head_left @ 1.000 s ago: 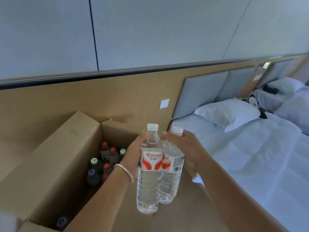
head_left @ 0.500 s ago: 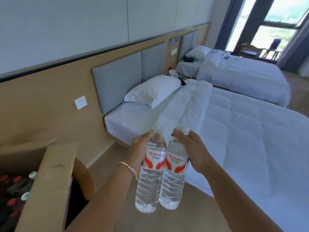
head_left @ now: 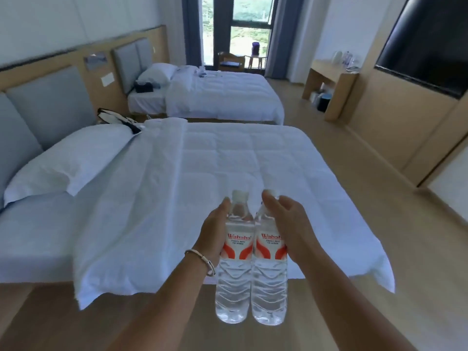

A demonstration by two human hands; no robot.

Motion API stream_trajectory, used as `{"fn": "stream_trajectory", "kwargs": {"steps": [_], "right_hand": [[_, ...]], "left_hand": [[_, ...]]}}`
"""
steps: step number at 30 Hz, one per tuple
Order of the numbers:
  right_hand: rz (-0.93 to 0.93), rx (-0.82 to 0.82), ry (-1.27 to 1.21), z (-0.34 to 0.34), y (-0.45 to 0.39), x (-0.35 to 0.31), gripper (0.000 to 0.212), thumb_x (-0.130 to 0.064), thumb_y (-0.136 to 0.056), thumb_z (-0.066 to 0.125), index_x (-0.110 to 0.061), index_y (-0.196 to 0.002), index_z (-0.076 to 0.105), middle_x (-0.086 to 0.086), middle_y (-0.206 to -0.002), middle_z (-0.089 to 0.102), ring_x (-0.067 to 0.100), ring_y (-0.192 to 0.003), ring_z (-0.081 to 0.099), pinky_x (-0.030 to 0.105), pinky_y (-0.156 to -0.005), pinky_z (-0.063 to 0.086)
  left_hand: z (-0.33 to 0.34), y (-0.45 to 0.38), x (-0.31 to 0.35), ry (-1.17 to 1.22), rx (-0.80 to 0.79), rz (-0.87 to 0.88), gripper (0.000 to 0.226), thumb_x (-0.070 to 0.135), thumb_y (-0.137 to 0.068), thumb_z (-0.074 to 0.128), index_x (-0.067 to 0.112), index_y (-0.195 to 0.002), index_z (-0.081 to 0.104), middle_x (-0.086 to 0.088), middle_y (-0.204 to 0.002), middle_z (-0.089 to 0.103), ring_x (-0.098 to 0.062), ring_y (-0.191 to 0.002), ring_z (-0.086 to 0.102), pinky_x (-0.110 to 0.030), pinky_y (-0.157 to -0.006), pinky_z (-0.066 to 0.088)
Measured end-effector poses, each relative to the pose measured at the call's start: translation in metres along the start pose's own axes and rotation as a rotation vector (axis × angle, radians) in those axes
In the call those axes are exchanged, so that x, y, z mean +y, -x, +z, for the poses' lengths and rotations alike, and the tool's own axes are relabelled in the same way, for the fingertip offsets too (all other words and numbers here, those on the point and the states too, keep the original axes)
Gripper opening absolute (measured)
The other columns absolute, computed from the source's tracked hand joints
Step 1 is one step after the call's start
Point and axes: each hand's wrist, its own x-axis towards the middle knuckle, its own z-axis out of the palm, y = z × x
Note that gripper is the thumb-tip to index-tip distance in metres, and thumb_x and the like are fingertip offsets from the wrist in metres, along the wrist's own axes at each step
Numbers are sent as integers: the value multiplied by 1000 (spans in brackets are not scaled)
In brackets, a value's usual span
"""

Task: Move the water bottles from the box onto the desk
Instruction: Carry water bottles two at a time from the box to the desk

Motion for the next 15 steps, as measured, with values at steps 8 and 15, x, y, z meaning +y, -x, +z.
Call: {"fn": "stream_trajectory", "kwargs": {"steps": [8,15], "right_hand": [[114,243,-62,-145,-51,34,48,-53,-90,57,-6,-81,62,9,-75,65,25,-72,66,50,-80,55],[245,414,-68,-264,-129,59,51,-72,-68,59,-22,-76,70,0,-81,70,30,-84,70,51,-88,54]], "left_hand": [[151,-75,-14,-206,-461,29,43,46,-76,68,10,-98,69,-19,-100,72,-40,-96,69,-54,-87,54],[291,-166,-40,-176,-601,-82,26,42,-83,65,17,-88,68,-14,-94,72,-37,-92,70,-48,-84,54]]}}
